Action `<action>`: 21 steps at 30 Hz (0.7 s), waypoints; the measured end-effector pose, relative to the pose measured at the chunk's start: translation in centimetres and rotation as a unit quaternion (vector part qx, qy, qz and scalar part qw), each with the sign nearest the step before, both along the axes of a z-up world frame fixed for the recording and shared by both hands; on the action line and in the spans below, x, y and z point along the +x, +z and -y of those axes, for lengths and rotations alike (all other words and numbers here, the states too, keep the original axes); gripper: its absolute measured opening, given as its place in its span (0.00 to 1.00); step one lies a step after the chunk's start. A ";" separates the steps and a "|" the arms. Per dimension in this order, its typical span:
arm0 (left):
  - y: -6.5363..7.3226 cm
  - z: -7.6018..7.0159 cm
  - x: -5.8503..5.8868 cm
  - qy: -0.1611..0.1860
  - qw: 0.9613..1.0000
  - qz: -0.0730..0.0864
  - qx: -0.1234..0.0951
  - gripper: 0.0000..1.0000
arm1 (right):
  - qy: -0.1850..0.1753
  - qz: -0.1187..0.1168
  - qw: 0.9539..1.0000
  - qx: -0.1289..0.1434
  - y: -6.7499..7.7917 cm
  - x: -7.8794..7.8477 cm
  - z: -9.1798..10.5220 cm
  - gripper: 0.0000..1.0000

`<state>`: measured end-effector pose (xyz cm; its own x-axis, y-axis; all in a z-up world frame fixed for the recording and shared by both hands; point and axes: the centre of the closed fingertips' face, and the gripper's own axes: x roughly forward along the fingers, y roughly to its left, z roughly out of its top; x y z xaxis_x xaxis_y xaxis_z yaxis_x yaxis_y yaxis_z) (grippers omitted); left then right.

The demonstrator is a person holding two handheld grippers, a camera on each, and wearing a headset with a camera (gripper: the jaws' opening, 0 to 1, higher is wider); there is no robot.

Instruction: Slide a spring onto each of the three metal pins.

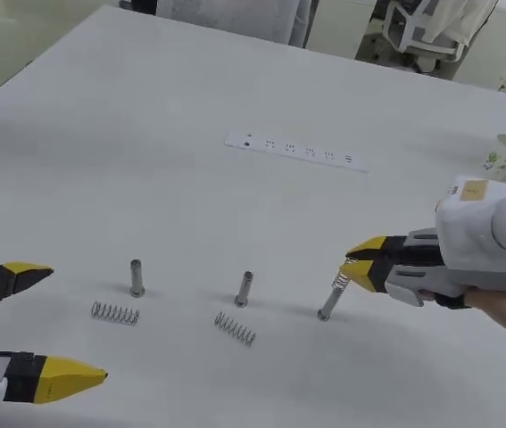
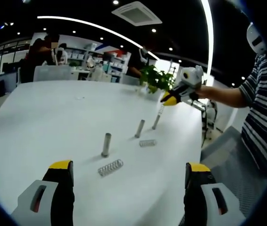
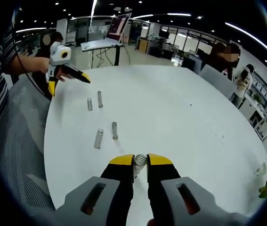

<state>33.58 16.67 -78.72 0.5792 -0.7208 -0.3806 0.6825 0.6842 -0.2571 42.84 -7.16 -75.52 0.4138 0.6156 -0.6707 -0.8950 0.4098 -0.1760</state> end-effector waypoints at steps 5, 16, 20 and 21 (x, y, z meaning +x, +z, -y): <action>0.1 -0.1 -0.1 0.001 1.000 0.001 0.000 0.95 | 0.000 0.000 1.000 -0.003 -0.2 0.2 0.1 0.07; -0.1 -0.3 -0.3 0.003 1.000 -0.002 0.001 0.95 | -0.003 -0.004 1.000 -0.007 -0.7 0.3 0.3 0.07; 0.0 -0.4 -0.3 0.004 1.000 -0.002 0.001 0.95 | -0.005 -0.006 1.000 -0.007 -1.0 0.4 0.4 0.07; 0.0 -0.4 -0.3 0.005 1.000 -0.002 0.001 0.95 | -0.005 -0.008 1.000 -0.007 -1.1 0.3 0.4 0.07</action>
